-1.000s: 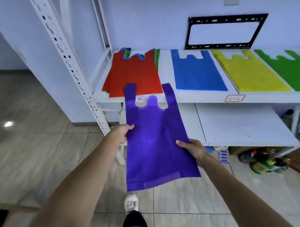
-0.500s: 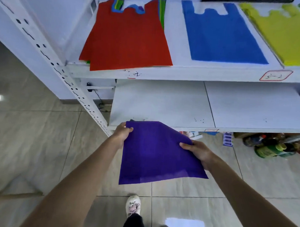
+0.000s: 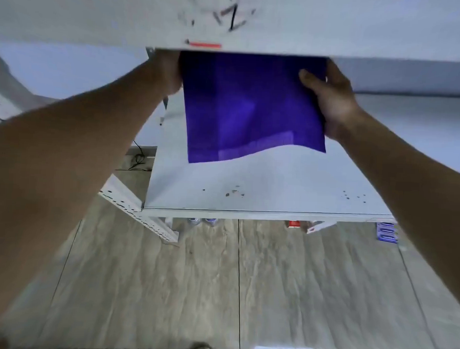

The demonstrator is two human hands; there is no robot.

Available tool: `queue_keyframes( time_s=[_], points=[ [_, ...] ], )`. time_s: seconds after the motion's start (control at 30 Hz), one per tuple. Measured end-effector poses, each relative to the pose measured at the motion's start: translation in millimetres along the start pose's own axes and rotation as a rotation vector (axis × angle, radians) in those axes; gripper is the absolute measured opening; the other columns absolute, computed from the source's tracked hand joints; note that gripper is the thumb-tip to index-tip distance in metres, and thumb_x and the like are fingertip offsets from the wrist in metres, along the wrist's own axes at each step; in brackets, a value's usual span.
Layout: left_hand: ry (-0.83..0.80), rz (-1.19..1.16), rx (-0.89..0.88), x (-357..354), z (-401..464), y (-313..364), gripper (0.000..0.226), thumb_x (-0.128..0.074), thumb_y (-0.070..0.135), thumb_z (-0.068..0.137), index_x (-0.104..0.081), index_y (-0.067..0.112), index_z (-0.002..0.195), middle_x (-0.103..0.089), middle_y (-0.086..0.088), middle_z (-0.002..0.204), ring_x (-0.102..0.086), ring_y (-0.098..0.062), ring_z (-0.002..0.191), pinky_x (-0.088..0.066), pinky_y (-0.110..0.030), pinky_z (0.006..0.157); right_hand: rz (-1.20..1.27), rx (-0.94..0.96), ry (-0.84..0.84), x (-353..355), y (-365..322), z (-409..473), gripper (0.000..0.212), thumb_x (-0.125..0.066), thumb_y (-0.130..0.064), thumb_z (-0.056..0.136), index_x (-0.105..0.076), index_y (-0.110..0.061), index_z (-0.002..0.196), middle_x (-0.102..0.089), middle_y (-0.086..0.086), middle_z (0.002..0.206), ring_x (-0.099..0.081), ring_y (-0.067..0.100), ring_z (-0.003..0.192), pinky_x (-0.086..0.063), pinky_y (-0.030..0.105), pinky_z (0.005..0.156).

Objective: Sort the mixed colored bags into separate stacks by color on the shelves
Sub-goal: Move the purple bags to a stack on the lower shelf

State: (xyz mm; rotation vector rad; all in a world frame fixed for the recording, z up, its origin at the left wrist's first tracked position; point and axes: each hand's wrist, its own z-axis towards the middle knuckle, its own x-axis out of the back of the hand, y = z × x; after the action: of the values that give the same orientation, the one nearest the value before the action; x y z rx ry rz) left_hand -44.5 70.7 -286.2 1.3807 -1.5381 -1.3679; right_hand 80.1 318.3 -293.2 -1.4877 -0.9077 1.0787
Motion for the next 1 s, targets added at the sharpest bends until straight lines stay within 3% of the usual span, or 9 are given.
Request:
queue_keyframes(
  time_s=[0.1,0.17,0.27,0.33,0.43,0.67,0.8,1.0],
  points=[
    [0.060,-0.017,-0.016,14.1,13.4,-31.0,0.025,-0.047,0.005,0.091,-0.067,0.015,0.102,-0.073,-0.001,0.093,-0.069,-0.017,0.087,-0.057,-0.026,0.069,-0.008,0.011,-0.020,-6.6,41.5,15.0,0.034,-0.062,-0.007,0.089,-0.056,-0.018,0.120,-0.067,0.004,0.114,-0.068,0.019,0.098,-0.058,0.033,0.080],
    [0.134,0.061,0.024,29.6,20.6,-73.6,0.034,-0.055,0.004,0.089,-0.061,0.011,0.122,-0.070,-0.003,0.105,-0.067,-0.018,0.093,-0.057,-0.027,0.070,-0.043,-0.035,-0.006,-5.8,88.2,16.0,0.034,-0.061,-0.004,0.089,-0.057,-0.017,0.119,-0.070,0.000,0.103,-0.070,0.013,0.087,-0.057,0.028,0.074],
    [0.253,0.234,0.129,48.2,19.2,-149.8,0.039,-0.060,0.000,0.087,-0.059,0.006,0.126,-0.067,-0.006,0.113,-0.065,-0.018,0.084,-0.056,-0.028,0.071,-0.107,-0.161,0.026,3.0,165.9,7.4,0.035,-0.062,0.001,0.087,-0.059,-0.014,0.118,-0.073,-0.009,0.081,-0.070,0.007,0.068,-0.058,0.024,0.064],
    [0.321,0.322,0.201,55.3,17.0,-197.2,0.044,-0.064,-0.002,0.086,-0.057,0.006,0.128,-0.062,-0.009,0.121,-0.065,-0.023,0.095,-0.055,-0.033,0.082,-0.237,-0.285,0.030,12.0,208.8,-1.6,0.042,-0.064,-0.002,0.087,-0.058,-0.012,0.127,-0.073,-0.002,0.090,-0.069,0.011,0.070,-0.060,0.026,0.067],
    [0.365,0.519,0.238,65.9,15.7,-240.8,0.049,-0.069,0.004,0.083,-0.056,0.006,0.129,-0.060,-0.013,0.130,-0.060,-0.028,0.115,-0.049,-0.037,0.101,-0.426,-0.415,0.049,19.3,247.8,-6.4,0.048,-0.066,-0.012,0.086,-0.054,-0.019,0.132,-0.065,0.009,0.121,-0.066,0.026,0.100,-0.055,0.040,0.092],
    [0.440,0.673,0.114,63.3,33.5,-242.3,0.043,-0.064,0.011,0.089,-0.055,0.007,0.131,-0.059,-0.011,0.132,-0.059,-0.025,0.117,-0.049,-0.030,0.099,-0.723,-0.324,0.138,-0.2,243.3,8.3,0.036,-0.066,-0.019,0.086,-0.062,-0.010,0.121,-0.065,0.008,0.121,-0.063,0.026,0.108,-0.051,0.034,0.094],
    [0.464,0.697,0.107,63.8,45.4,-237.4,0.040,-0.062,0.014,0.091,-0.056,0.004,0.129,-0.059,-0.014,0.131,-0.058,-0.027,0.117,-0.048,-0.032,0.100,-0.767,-0.330,0.181,-6.5,241.2,18.4,0.030,-0.066,-0.022,0.087,-0.067,-0.006,0.112,-0.067,0.011,0.116,-0.063,0.028,0.108,-0.051,0.037,0.096],
    [0.449,0.650,0.113,68.3,55.5,-237.1,0.039,-0.062,0.009,0.090,-0.058,0.005,0.128,-0.061,-0.013,0.129,-0.060,-0.026,0.115,-0.049,-0.032,0.099,-0.744,-0.376,0.204,-8.2,246.4,21.1,0.037,-0.071,-0.019,0.083,-0.065,-0.008,0.117,-0.065,0.009,0.121,-0.062,0.026,0.110,-0.050,0.034,0.098]
  ],
)
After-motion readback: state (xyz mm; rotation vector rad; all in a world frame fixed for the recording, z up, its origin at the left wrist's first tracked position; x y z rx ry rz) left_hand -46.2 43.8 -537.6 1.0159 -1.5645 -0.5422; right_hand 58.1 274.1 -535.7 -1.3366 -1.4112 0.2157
